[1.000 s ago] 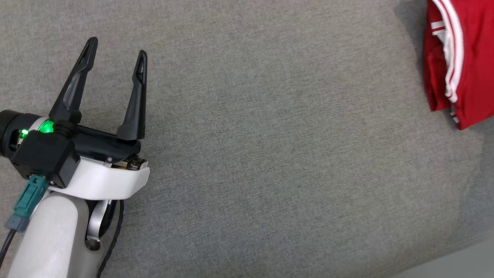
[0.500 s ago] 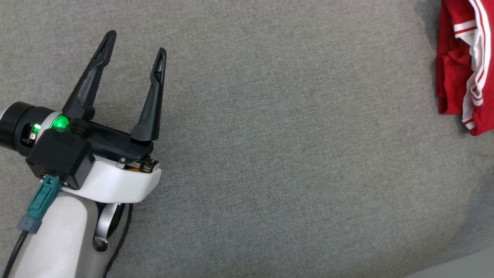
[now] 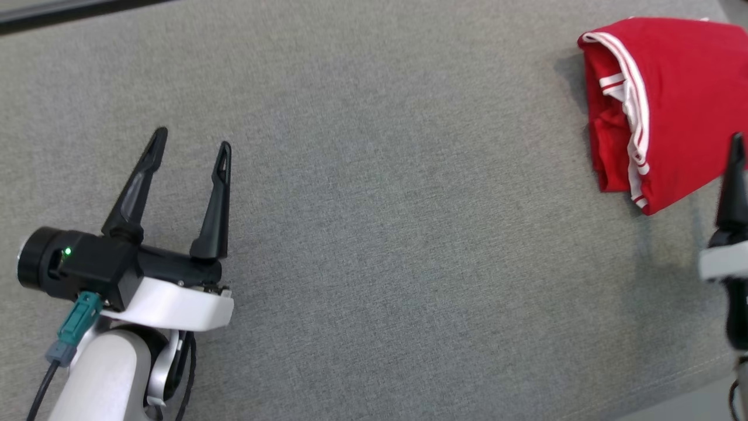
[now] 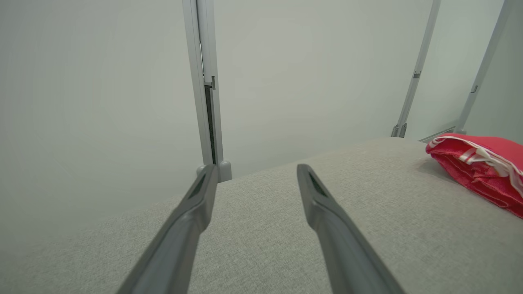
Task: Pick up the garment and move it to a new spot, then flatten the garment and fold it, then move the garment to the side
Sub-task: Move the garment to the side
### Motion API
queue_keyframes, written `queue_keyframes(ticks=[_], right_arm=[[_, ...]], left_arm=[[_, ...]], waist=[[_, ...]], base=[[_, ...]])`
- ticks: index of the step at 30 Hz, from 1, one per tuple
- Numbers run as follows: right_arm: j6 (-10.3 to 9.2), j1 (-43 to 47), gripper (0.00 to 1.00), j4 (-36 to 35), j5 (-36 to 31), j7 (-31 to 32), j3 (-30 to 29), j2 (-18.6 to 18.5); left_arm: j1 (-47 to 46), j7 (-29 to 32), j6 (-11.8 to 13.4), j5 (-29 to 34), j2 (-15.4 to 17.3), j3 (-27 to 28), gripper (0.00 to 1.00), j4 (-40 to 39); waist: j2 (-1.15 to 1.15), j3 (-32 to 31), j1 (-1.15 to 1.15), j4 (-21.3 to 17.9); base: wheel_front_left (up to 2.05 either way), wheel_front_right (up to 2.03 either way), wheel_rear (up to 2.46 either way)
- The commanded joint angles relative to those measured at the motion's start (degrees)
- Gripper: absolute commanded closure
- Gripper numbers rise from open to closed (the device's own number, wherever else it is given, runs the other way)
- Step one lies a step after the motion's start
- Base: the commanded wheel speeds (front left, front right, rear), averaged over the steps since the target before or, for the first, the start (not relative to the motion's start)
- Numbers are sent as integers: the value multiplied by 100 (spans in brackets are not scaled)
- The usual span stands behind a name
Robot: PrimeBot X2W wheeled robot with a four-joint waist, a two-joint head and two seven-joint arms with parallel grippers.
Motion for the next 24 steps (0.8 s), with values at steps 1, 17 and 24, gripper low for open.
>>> queue_keyframes(ticks=[1,17,24], right_arm=[[-12,275,0,-275,-67,-23,51,153],[-8,1869,0,-2557,-755,579,603,816],[-8,2439,0,-3116,-967,1009,533,889]], left_arm=[[134,-28,45,-56,-15,30,0,36],[912,-452,215,-508,-306,135,0,624],[1281,-588,189,-651,-328,174,0,882]], waist=[[0,-295,0,-1],[0,-1164,0,1143],[0,-1585,0,1506]], base=[[0,0,0],[0,0,0],[0,0,0]])
